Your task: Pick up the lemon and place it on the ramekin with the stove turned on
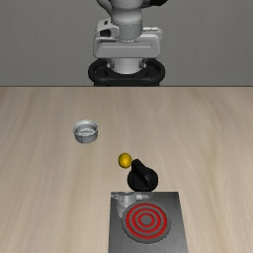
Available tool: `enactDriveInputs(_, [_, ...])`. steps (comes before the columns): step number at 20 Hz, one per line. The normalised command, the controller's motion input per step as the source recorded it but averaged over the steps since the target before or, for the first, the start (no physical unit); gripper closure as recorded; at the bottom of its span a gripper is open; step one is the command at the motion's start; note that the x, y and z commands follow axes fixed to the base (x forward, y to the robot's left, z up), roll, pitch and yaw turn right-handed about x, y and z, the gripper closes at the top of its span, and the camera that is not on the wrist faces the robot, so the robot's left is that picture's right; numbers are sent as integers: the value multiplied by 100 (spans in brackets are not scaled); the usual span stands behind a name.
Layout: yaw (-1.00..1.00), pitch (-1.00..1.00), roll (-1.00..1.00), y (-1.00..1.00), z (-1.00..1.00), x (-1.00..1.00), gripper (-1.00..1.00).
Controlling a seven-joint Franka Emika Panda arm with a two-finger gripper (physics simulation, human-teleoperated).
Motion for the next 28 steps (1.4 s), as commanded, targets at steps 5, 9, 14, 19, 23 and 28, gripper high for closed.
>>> enactDriveInputs(5, [36, 0, 0, 0, 0, 0, -100])
enactDriveInputs(9, [34, 0, 0, 0, 0, 0, -100])
enactDriveInputs(14, [45, 0, 0, 0, 0, 0, -100])
enactDriveInputs(19, [45, 0, 0, 0, 0, 0, -100])
enactDriveInputs(23, [51, 0, 0, 0, 0, 0, -100])
enactDriveInputs(28, [45, 0, 0, 0, 0, 0, -100])
